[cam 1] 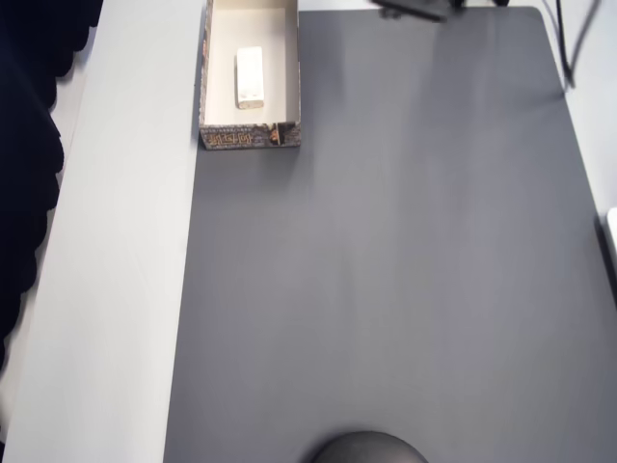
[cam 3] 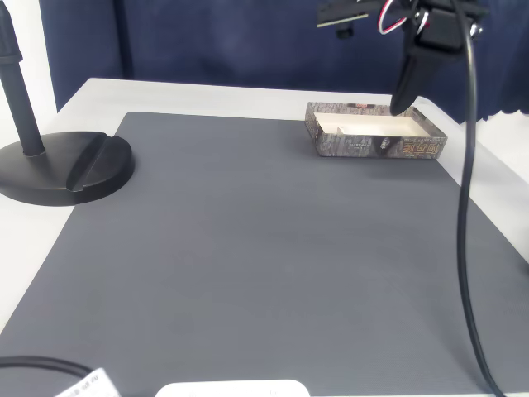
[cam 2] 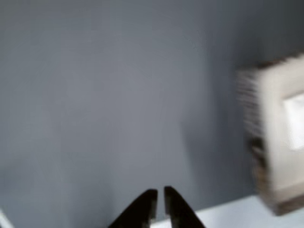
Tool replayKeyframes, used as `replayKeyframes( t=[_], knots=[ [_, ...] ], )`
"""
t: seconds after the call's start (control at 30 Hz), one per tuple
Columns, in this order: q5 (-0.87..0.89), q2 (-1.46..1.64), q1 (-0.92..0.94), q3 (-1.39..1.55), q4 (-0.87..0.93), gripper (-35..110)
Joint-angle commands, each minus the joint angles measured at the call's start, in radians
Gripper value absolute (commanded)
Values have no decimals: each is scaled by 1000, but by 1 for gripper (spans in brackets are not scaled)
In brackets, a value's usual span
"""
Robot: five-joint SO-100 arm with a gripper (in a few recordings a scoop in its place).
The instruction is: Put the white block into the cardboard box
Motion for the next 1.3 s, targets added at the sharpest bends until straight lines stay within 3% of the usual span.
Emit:
replayKeyframes(
  t=[0.0,0.1,0.5,1.27],
  knots=[
    [-202,144,-198,106,-81,-2],
    [-293,198,-293,204,-189,-2],
    [-187,459,-485,673,-397,-2],
    [-265,1101,-535,1207,-431,-2]
  ],
)
